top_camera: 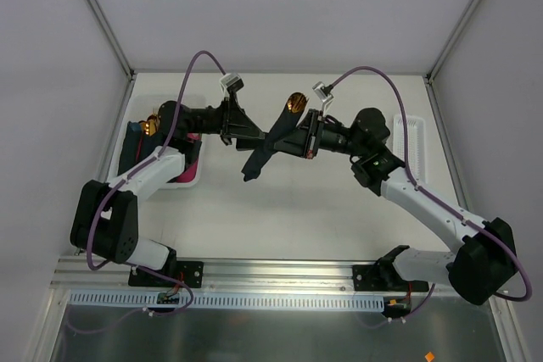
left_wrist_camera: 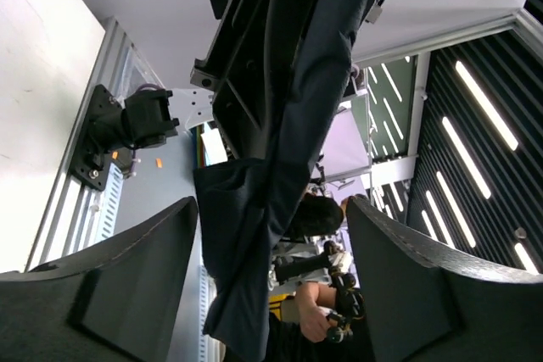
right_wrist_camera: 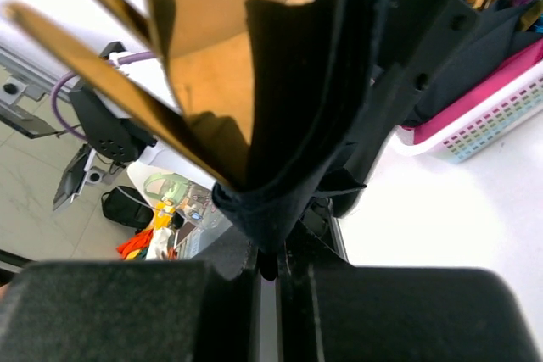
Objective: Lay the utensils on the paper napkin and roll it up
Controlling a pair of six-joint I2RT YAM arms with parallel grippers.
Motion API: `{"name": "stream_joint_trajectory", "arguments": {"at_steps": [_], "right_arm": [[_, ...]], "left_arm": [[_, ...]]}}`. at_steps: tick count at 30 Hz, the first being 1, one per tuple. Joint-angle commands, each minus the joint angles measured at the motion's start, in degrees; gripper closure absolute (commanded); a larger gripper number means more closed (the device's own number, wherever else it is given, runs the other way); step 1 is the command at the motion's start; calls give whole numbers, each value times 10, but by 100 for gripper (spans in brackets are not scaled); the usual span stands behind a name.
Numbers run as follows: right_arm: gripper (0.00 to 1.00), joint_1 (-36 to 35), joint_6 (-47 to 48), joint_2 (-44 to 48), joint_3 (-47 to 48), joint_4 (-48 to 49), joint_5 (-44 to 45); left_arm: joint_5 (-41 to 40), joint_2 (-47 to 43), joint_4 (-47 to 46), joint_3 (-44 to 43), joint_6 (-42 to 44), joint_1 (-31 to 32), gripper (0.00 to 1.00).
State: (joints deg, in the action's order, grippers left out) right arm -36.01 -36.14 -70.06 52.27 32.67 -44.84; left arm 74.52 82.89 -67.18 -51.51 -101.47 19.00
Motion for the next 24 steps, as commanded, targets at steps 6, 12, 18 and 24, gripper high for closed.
{"name": "stream_joint_trajectory", "arguments": {"at_steps": [6,12,18,24], "right_arm": [[100,-5,71,-6,71,-131,50],[100,-4,77,-7,80,-182,84],[100,-5,59,-11,87,-173,84],[100,-6,62,-15,98,-186,83]], "left_arm": [[19,-85,87,-30,174,2,40],[17,-142,427,-85,447,25,44],[0,-144,542,-89,544,34,50],[-16,-142,607,-106,601,37,61]]}}
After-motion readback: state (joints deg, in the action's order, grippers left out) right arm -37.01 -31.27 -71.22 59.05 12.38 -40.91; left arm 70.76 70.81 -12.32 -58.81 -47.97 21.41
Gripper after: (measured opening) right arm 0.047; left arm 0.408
